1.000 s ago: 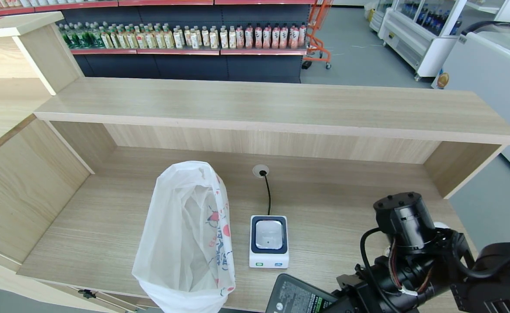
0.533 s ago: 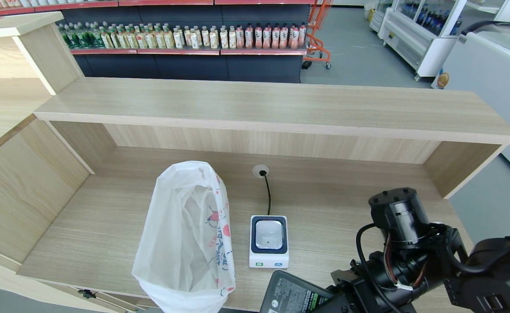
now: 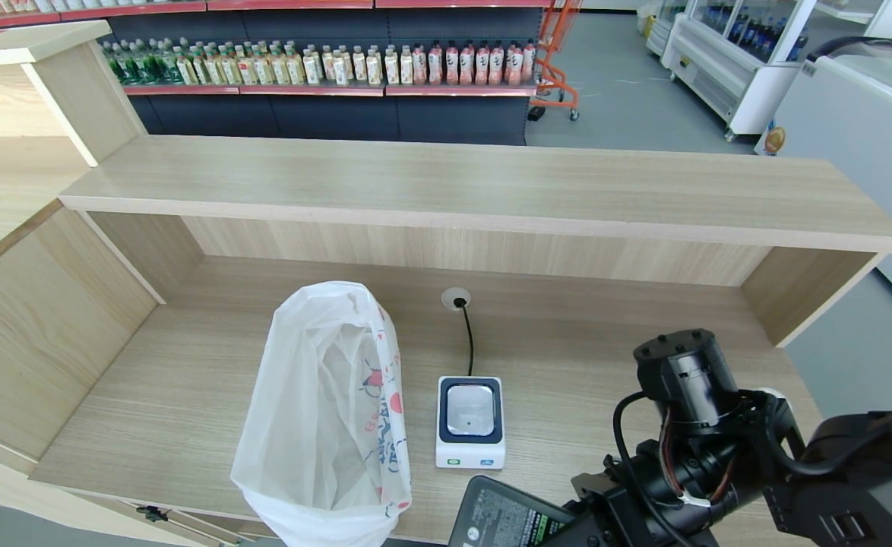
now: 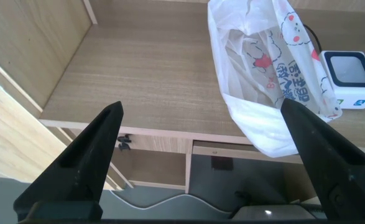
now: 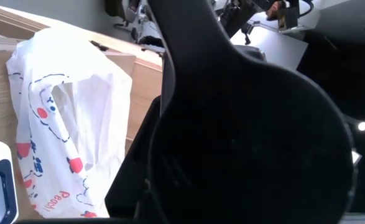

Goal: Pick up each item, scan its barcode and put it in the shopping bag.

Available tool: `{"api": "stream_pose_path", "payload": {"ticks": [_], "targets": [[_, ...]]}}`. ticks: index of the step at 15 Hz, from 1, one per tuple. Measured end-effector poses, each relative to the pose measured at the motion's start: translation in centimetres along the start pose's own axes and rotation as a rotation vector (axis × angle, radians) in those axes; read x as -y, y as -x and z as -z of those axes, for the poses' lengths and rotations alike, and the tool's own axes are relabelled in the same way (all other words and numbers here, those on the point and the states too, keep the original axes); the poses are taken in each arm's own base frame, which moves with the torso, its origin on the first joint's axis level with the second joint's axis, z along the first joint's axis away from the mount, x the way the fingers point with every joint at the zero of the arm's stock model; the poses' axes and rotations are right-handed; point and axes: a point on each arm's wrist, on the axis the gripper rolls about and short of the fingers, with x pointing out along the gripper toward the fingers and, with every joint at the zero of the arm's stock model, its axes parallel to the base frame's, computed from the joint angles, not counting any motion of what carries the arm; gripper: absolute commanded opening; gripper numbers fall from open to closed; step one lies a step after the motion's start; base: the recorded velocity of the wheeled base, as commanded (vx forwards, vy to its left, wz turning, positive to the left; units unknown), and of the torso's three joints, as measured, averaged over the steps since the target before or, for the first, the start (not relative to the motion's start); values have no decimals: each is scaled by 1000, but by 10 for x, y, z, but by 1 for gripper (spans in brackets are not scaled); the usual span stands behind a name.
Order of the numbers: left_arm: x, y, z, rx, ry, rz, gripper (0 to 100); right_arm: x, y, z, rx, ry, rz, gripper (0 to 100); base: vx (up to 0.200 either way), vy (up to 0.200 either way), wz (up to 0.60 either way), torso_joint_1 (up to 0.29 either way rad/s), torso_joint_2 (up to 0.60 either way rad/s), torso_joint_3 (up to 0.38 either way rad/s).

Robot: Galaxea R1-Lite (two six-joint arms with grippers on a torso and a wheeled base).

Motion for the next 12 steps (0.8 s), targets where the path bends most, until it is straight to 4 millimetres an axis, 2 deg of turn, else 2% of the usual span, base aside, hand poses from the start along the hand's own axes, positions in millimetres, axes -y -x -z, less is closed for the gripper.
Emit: {"api": "stream_pose_path", "payload": {"ticks": [12], "targets": [[0,0,0,0,0,0,100,-22,-18,3,58,-105,12,0,0,0,0,0,0,0]]}}
